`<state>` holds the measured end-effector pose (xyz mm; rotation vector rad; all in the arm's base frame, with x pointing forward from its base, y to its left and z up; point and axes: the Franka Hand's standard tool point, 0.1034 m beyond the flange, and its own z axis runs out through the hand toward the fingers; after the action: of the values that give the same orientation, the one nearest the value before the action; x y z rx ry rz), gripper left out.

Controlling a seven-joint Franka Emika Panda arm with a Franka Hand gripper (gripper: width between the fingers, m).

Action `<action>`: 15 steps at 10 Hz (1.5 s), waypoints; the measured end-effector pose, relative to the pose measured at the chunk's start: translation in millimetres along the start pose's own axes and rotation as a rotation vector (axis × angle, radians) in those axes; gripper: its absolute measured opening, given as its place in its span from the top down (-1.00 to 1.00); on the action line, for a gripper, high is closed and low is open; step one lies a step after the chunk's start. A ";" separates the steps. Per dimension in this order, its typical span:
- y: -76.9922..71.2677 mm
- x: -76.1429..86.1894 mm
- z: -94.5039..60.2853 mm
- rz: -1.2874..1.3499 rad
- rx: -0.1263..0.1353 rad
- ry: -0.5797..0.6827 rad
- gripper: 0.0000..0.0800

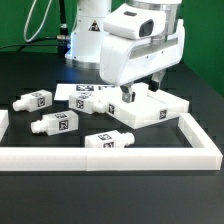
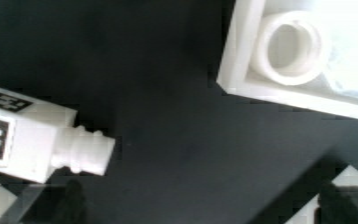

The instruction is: Assemble one leg

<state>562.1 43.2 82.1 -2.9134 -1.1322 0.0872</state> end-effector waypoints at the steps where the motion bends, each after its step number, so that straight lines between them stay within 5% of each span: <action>1: 0.0 0.0 0.0 0.000 0.000 0.000 -0.62; 6: 0.6 -0.5 0.1 0.001 0.000 0.000 -0.62; 9: 36.8 -4.0 -1.8 0.280 -0.017 0.022 -0.62; 11: 59.7 -24.0 2.1 0.480 0.053 0.054 -0.62; 15: 53.8 -18.4 3.2 0.734 0.066 0.046 -0.62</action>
Offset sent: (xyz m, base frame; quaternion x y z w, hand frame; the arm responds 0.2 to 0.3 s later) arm 0.0000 0.0000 0.0000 0.0000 0.0000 0.0000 1.0000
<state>584.6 -8.9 78.0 -3.0708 -0.0069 0.0593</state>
